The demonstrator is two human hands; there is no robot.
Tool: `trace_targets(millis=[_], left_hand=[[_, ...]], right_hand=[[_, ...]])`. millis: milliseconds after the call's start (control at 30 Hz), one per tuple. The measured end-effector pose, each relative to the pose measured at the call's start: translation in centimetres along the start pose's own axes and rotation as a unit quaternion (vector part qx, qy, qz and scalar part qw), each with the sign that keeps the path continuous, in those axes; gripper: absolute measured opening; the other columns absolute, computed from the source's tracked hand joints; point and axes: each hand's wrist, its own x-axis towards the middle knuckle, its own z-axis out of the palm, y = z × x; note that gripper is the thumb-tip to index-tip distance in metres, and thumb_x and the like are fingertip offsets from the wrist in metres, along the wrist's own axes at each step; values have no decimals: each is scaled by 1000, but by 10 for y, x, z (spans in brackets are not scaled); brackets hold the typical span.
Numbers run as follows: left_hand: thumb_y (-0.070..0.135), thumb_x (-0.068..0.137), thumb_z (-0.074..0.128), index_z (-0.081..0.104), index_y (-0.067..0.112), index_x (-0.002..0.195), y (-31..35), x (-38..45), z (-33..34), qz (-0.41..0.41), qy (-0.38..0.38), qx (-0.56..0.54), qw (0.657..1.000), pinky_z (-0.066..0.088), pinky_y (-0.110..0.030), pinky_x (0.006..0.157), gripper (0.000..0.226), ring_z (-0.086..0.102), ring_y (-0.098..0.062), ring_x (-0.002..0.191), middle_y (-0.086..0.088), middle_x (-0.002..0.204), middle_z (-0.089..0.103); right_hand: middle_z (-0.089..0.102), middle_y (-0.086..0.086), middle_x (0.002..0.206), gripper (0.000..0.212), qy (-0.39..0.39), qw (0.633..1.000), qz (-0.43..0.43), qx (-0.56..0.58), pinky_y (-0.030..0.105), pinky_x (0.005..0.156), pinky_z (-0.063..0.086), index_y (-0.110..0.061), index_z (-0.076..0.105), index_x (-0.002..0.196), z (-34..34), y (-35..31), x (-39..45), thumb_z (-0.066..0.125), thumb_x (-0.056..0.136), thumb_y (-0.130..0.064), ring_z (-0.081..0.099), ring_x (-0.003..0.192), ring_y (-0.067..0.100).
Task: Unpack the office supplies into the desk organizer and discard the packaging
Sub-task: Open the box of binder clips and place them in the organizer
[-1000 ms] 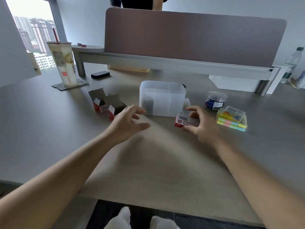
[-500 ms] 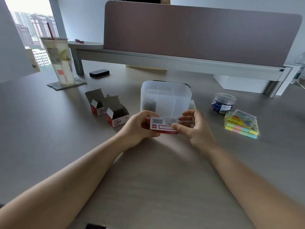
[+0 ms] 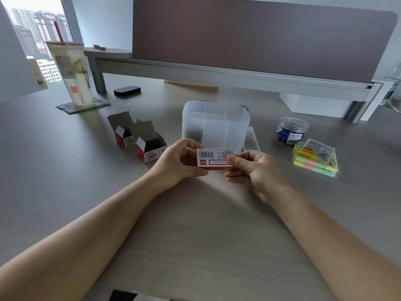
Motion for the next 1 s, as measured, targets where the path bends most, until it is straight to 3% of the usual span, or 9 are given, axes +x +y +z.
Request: trace_targets(millis=[133, 233, 400, 500, 567, 633, 767, 900, 1000], left_hand=[[-3, 65, 72, 54, 32, 86, -1, 1, 1, 22, 28, 43, 998, 52, -24, 76, 45, 62, -10, 73, 5, 79, 64], [-4, 65, 72, 54, 31, 86, -1, 2, 2, 22, 30, 35, 999, 52, -18, 73, 44, 62, -1, 69, 5, 80, 64], [-5, 67, 70, 55, 26, 92, 2, 2, -1, 5, 14, 10, 1000, 54, -13, 73, 42, 63, 8, 69, 8, 85, 63], [-6, 66, 70, 56, 25, 91, 1, 3, -2, -2, 14, 2, 1000, 53, -11, 71, 42, 63, 9, 68, 10, 85, 63], [-6, 66, 70, 58, 19, 96, -1, 4, -4, -9, 12, 3, 1000, 52, -9, 69, 41, 63, 10, 67, 10, 84, 63], [-4, 67, 70, 58, 13, 105, 0, 3, -5, -11, -9, 26, 1000, 51, -7, 69, 43, 62, 11, 68, 11, 86, 62], [-1, 69, 70, 55, 18, 104, 0, 2, -6, -8, -40, 46, 998, 50, -6, 69, 42, 62, 12, 70, 12, 87, 62], [-2, 68, 70, 58, 15, 101, -2, 5, -12, -18, -54, 55, 997, 51, -8, 69, 39, 63, 10, 71, 10, 87, 64], [-1, 69, 70, 58, 25, 92, -3, 6, -15, -24, -62, 51, 996, 54, -13, 72, 37, 65, 2, 73, 8, 87, 64]], right_hand=[[62, 9, 62, 13, 17, 1000, -16, -10, 19, 41, 52, -6, 53, 70, 2, 0, 0, 62, 78, -6, 57, 37, 8], [63, 2, 52, 14, 26, 999, -26, -7, 19, 42, 52, -8, 54, 67, 2, 2, 0, 62, 79, -6, 57, 38, 8], [59, 8, 64, 12, 17, 999, -31, -22, 16, 44, 50, -8, 56, 69, 1, 1, 0, 60, 81, -8, 54, 38, 4], [60, 6, 79, 6, 12, 996, -67, -65, 18, 56, 53, -12, 55, 81, 0, 3, 0, 60, 81, -11, 59, 60, 7], [54, -4, 95, 29, 7, 979, -126, -160, 20, 74, 51, -18, 49, 99, -5, 5, 1, 67, 76, -15, 55, 85, 5], [48, -14, 102, 51, -38, 955, -165, -243, 15, 83, 46, -25, 42, 111, -5, 5, -1, 72, 71, -16, 50, 97, 2], [53, -12, 98, 48, -75, 913, -208, -342, 7, 81, 43, -19, 51, 111, -2, 7, 2, 74, 69, -13, 51, 93, 3], [54, -5, 100, 47, -73, 905, -223, -356, -4, 75, 36, -14, 55, 112, -3, 7, 4, 74, 69, -12, 50, 88, -2], [54, -5, 102, 49, -74, 902, -220, -365, -4, 75, 36, -13, 55, 114, -2, 7, 5, 74, 69, -13, 51, 93, 4]])
